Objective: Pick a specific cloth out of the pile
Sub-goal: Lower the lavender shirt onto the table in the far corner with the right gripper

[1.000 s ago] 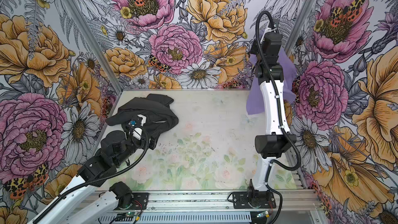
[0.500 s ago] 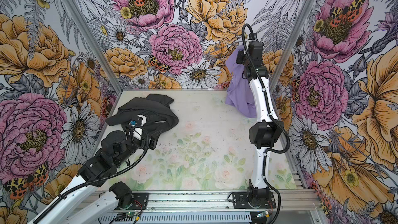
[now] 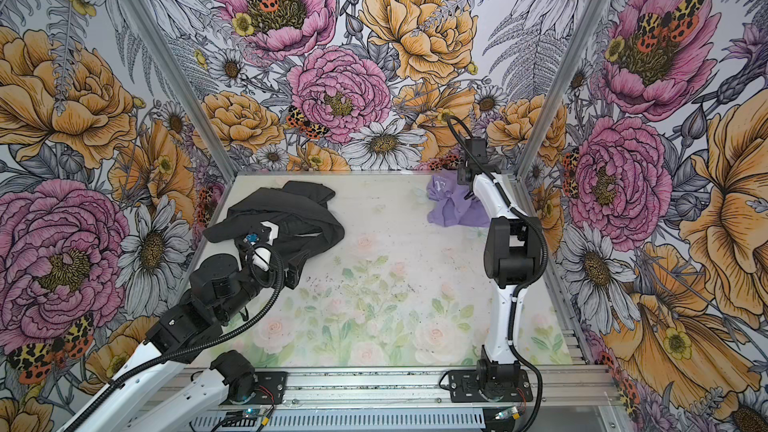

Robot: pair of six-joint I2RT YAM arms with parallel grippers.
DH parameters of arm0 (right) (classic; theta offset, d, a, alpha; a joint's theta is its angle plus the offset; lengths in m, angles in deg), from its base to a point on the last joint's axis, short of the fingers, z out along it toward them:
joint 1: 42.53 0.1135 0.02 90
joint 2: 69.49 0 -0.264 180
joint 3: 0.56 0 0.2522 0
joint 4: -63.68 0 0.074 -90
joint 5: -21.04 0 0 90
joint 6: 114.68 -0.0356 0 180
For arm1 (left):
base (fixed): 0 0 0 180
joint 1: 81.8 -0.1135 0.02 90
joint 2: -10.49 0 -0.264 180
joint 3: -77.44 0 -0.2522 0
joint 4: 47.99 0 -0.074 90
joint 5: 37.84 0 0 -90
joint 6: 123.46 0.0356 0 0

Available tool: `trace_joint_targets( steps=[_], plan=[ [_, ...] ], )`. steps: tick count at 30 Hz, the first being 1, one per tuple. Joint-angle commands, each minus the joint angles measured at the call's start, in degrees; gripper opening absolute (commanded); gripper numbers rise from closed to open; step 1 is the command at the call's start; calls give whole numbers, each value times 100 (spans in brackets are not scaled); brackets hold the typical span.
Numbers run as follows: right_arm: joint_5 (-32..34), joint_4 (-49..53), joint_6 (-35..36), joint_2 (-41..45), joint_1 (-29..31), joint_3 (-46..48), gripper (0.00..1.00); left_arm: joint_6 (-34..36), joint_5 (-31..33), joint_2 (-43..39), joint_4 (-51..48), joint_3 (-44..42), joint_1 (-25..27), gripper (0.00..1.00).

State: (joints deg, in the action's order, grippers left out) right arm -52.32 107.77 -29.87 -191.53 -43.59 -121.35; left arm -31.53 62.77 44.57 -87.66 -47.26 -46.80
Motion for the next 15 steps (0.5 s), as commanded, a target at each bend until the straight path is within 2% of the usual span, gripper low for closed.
trace_joint_targets(
  steps=[1, 9, 15],
  plan=[
    [638, -156, 162, 192, -165, 96, 2, 87, 73, -89, 91, -67, -51, 99],
    [994, 10, 343, -423, -218, 110, 10, 97, 97, -109, 86, -71, -64, 99],
    [1458, 545, 776, -1068, -142, -66, 14, 98, 94, -131, 112, -85, -63, 99]
  ],
)
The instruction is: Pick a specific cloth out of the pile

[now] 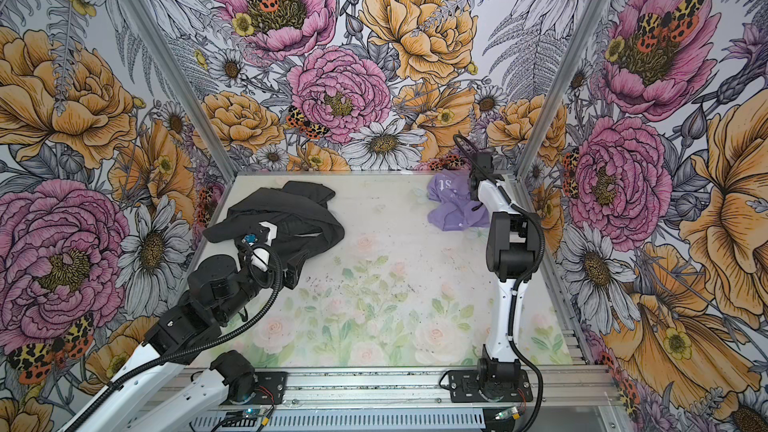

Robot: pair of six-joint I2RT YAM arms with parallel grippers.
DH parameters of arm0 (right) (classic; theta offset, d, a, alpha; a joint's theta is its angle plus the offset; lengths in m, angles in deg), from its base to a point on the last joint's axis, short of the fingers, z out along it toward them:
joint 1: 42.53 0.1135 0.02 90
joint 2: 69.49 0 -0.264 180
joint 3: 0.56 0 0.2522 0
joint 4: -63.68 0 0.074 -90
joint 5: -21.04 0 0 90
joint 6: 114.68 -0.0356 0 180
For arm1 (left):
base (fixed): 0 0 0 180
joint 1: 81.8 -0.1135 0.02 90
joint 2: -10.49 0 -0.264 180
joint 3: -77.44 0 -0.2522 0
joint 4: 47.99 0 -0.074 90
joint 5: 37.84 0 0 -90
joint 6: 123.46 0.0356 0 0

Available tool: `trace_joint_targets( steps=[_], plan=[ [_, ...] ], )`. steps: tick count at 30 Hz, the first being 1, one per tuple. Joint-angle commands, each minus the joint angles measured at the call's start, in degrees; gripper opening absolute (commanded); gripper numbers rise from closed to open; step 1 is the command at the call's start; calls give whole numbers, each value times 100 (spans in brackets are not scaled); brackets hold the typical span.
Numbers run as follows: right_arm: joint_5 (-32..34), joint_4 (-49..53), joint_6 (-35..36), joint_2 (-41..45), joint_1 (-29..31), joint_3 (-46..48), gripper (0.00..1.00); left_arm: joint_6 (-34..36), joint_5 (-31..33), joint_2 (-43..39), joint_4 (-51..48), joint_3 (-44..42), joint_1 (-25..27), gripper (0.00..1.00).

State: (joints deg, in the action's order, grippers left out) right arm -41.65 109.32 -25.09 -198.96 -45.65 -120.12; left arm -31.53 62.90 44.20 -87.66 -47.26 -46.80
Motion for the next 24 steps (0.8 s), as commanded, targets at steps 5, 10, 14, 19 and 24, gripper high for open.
trace_joint_targets(
  steps=[5, 10, 14, 19, 24],
  plan=[
    [534, 665, 514, -637, 115, -307, 18, 104, 85, -102, 109, -85, -81, 99],
    [377, 1116, 603, -911, 149, -648, 33, 98, 72, -102, 118, -85, -103, 99],
    [224, 1322, 538, -951, 158, -759, 48, 102, 85, -127, 114, -98, -130, 99],
    [-90, 1313, 293, -406, 146, -697, 67, 121, 81, -147, 125, -107, -121, 99],
    [-114, 1317, 185, 409, 152, -666, 81, 136, 243, -186, 132, -120, -147, 99]
  ],
)
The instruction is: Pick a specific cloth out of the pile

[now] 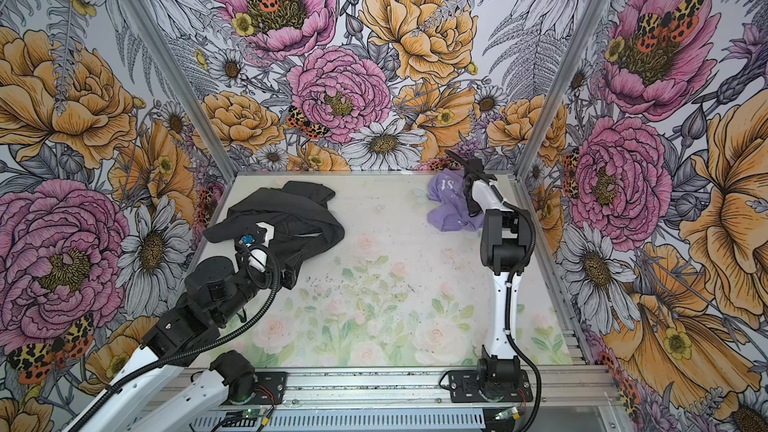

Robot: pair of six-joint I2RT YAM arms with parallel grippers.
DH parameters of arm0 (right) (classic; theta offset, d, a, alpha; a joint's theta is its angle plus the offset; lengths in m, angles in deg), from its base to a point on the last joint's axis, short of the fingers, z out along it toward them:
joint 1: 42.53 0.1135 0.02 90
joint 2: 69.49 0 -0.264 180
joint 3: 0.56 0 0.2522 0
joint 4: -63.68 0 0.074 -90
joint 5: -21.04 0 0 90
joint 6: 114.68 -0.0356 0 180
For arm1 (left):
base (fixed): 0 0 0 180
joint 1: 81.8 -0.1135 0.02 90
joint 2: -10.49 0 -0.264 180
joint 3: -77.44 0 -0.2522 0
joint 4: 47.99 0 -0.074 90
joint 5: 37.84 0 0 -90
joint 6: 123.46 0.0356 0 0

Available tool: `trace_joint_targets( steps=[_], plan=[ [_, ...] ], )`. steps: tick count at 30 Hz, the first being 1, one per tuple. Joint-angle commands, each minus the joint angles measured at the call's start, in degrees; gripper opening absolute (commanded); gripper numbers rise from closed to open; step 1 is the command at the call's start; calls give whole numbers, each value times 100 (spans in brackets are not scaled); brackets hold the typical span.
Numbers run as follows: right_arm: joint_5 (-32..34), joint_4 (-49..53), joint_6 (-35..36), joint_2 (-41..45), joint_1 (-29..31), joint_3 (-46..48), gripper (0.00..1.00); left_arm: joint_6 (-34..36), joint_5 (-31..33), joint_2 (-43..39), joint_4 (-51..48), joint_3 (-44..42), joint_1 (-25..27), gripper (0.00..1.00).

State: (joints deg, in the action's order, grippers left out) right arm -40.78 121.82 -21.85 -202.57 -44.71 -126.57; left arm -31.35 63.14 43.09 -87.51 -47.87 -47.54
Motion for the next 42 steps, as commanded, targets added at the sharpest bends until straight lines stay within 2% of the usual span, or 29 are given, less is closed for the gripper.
trace_joint_targets(
  steps=[1, 2, 3, 4, 9, 12, 16, 20, 24, 27, 30, 33, 36, 39, 42],
  plan=[
    [-191, 62, -166, 944, 58, 13, 85, 119, 243, -86, 115, -59, -68, 99],
    [-182, 70, -199, 1137, 52, 49, 89, 132, 256, -91, 129, -63, -74, 99],
    [-174, 65, -212, 1322, 56, 106, 97, 131, 262, -87, 126, -62, -77, 99],
    [-183, 69, -219, 1479, 56, 151, 99, 129, 269, -94, 128, -63, -84, 99],
    [-404, 57, -324, 2249, 56, 398, 100, 130, 280, -96, 150, -86, -118, 99],
    [-967, 36, -557, 2749, 31, 576, 100, 140, 334, -100, 202, -96, -131, 99],
    [-1753, -204, -894, 3545, 32, 1112, 100, -149, 1146, -59, 235, 75, -130, 99],
    [-2427, -1596, -1291, 4831, 49, 2796, 99, -664, 1927, -75, 603, 0, -146, 99],
    [-2850, -3191, -1460, 6058, 52, 4770, 99, -887, 2590, -79, 1805, -609, -151, 99],
    [-2827, -4175, -1385, 6740, 56, 6064, 100, -574, 2995, 191, 3003, -1242, -317, 99],
    [-2549, -5408, -1268, 7295, 25, 7443, 99, -391, 2960, 704, 4159, -1853, -855, 99],
    [-2312, -6620, -1053, 7385, 11, 8523, 98, -540, 2548, 1324, 5395, -2460, -1652, 99],
    [-2259, -7499, -777, 6831, -5, 8963, 98, -463, 2247, 2263, 6680, -2876, -2264, 99],
    [-2616, -8351, -661, 5983, -13, 9092, 99, -135, 1806, 3584, 8143, -3027, -2624, 99],
    [-3006, -9100, -661, 5155, -32, 9089, 99, 97, 1455, 5005, 9471, -2927, -2746, 99]
  ],
)
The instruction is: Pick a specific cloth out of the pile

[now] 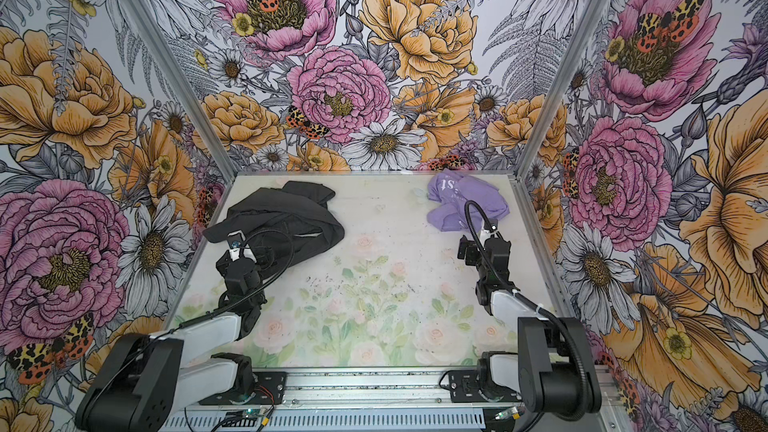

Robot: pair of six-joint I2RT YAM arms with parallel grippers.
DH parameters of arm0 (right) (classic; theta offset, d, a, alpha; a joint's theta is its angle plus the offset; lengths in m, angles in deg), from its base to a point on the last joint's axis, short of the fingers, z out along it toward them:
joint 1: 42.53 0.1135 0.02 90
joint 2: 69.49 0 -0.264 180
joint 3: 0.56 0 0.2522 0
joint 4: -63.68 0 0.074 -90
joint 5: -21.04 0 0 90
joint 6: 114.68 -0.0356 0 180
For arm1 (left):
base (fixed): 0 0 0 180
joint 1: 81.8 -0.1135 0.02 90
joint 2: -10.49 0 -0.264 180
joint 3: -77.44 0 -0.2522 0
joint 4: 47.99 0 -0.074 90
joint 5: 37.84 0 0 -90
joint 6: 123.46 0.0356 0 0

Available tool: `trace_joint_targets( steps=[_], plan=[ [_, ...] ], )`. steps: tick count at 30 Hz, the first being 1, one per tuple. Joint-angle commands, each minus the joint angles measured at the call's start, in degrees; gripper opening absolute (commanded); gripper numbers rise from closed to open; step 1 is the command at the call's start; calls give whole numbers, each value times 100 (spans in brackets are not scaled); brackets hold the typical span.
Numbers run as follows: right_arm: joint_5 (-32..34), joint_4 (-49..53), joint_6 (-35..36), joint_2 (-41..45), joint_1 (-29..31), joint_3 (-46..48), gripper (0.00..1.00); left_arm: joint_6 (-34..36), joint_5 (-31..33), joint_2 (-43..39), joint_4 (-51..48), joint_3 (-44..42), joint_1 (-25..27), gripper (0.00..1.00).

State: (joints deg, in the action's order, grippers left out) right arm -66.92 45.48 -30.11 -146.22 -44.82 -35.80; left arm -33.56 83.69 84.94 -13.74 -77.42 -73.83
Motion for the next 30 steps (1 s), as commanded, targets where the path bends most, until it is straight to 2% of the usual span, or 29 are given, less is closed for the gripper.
trace_joint_targets(
  steps=[1, 2, 3, 4, 6, 8, 11, 14, 30],
  plan=[
    [-400, -1704, 165, -731, -19, 13, 99, 335, -706, 1180, 2314, 74, -137, 99],
    [-421, -2068, 166, -1021, -32, 70, 99, 476, -847, 1453, 2661, 95, -107, 99],
    [-450, -2430, 129, -1212, -52, 126, 100, 480, -849, 1371, 2502, 114, -66, 99],
    [-470, -2173, 94, -1082, -83, 136, 100, 390, -926, 1227, 2221, 146, -136, 99],
    [-547, -2384, 86, -1170, -120, 157, 100, 268, -1112, 1199, 1856, 266, -272, 99],
    [-513, -2088, 53, -1104, -125, 70, 99, 371, -1405, 1666, 2070, 460, -329, 99],
    [-313, -1837, -18, -1136, -130, -85, 99, 247, -1426, 1393, 979, 794, -384, 99],
    [-183, -1884, -24, -1153, -100, -64, 100, 14, -1359, 1424, 782, 909, -551, 99],
    [-187, -1897, -30, -1140, -97, -58, 100, -17, -1653, 1442, 706, 973, -662, 99]
  ],
)
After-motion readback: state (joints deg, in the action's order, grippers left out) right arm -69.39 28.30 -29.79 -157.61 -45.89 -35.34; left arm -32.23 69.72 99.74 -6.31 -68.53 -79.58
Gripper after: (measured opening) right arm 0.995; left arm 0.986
